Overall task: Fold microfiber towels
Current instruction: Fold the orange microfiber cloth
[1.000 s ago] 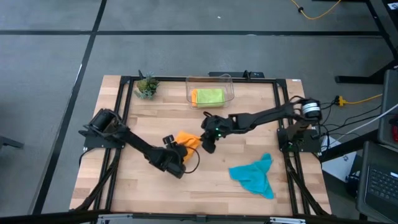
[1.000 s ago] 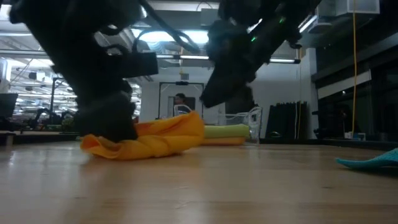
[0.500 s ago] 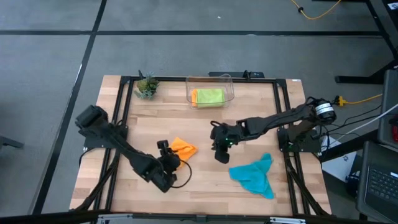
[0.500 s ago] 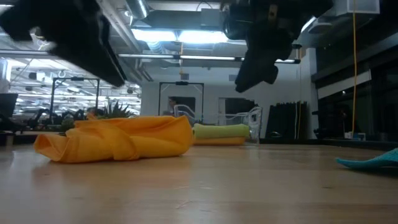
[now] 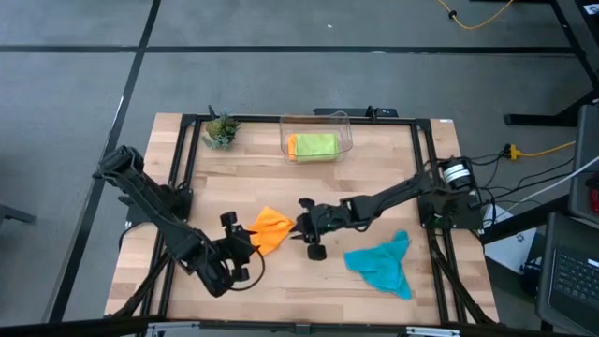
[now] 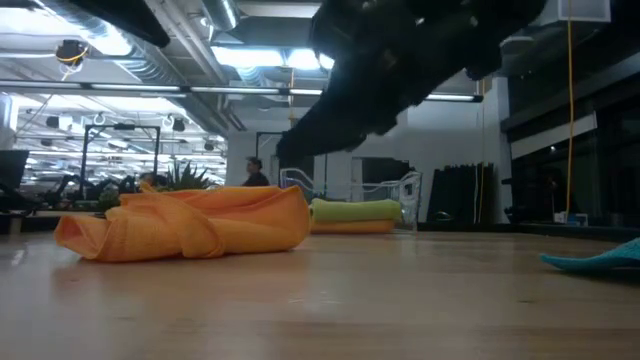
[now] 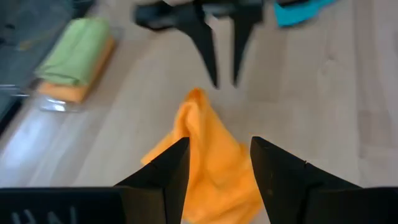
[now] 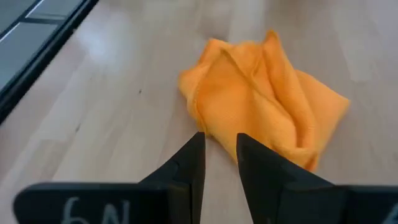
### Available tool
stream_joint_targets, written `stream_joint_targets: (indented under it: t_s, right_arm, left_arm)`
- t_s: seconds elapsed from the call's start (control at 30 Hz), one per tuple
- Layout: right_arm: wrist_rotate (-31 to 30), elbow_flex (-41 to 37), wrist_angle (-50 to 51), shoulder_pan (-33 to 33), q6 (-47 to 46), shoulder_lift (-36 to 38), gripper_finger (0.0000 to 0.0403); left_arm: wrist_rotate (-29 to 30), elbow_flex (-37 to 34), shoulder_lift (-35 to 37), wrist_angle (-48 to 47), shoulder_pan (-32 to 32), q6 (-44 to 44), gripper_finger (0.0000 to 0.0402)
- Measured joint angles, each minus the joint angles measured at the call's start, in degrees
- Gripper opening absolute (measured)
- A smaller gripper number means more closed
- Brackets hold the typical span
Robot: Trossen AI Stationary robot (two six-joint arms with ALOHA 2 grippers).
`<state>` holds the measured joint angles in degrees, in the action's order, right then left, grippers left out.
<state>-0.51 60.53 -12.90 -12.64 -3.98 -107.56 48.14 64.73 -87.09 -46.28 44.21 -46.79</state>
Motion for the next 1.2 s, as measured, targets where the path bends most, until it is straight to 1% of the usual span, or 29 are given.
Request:
stream_joint_targets:
  t_s: [0.07, 0.13, 0.23, 0.3, 0.37, 0.5, 0.57, 0.63, 0.7, 0.77, 0.97, 1.03, 1.1, 1.13, 1.2]
  right_arm:
    - [-0.9, 0.0, -1.94, 0.0, -0.48, -1.65, 0.0094]
    - [-5.1, 0.0, -2.0, 0.25, -1.97, -2.65, 0.0094]
    - [-11.94, 0.0, -1.84, 0.43, -2.86, -3.04, 0.0094]
    - [-14.65, 0.0, -1.92, 0.43, -2.91, -3.04, 0.0094]
    - [-14.59, 0.0, -1.79, 0.37, -3.16, -3.04, 0.0094]
    - [-11.49, 0.0, -1.97, 0.35, -1.03, -3.04, 0.0094]
    - [-11.67, 0.0, -2.84, 0.33, -0.48, -3.04, 0.0095]
    - [-11.64, 0.0, -2.79, 0.38, -2.09, -3.04, 0.0102]
    - [-11.41, 0.0, -2.6, 0.77, -4.63, -3.04, 0.0118]
    - [-11.43, 0.0, -2.32, 1.16, -6.28, -3.04, 0.0143]
    - [-10.96, 0.0, -1.59, 1.62, -6.31, -3.04, 0.0251]
    - [-7.77, 0.0, -0.93, 1.62, -5.95, -3.04, 0.0282]
    - [-4.72, 0.0, -0.06, 1.6, -3.6, -3.04, 0.0304]
    - [-4.68, 0.0, 0.29, 1.6, -2.33, -3.04, 0.0311]
    - [-8.1, 0.0, 0.23, 1.49, -1.8, -3.07, 0.0317]
  left_arm:
    - [1.1, 0.0, 0.0, -1.08, 0.19, -1.66, 0.0164]
    - [2.39, 0.0, 0.0, -1.81, 0.19, -3.83, 0.0164]
    - [3.6, 0.0, 0.0, -2.49, 0.12, -3.87, 0.0164]
    - [3.6, 0.0, 0.0, -2.78, 0.1, -3.86, 0.0164]
    - [3.61, 0.0, 0.0, -2.79, 0.0, -3.86, 0.0164]
    - [3.63, 0.0, 0.0, -2.78, -0.03, -3.82, 0.0164]
    - [3.63, 0.0, 0.0, -2.78, -0.05, -3.82, 0.0164]
    - [3.63, 0.0, 0.0, -2.78, -0.05, -3.82, 0.0164]
    - [3.63, 0.0, 0.0, -2.78, -0.05, -3.84, 0.0164]
    - [3.63, 0.0, 0.0, -2.78, -0.05, -3.82, 0.0164]
    - [3.65, 0.0, 0.0, -2.76, -0.05, -3.83, 0.0164]
    - [3.65, 0.0, 0.0, -2.76, -0.05, -3.84, 0.0164]
    - [3.68, 0.0, 0.0, -2.76, -0.05, -3.82, 0.0164]
    - [3.68, 0.0, 0.0, -2.76, -0.05, -3.82, 0.0164]
    - [3.7, 0.0, 0.0, -2.76, -0.05, -3.82, 0.0164]
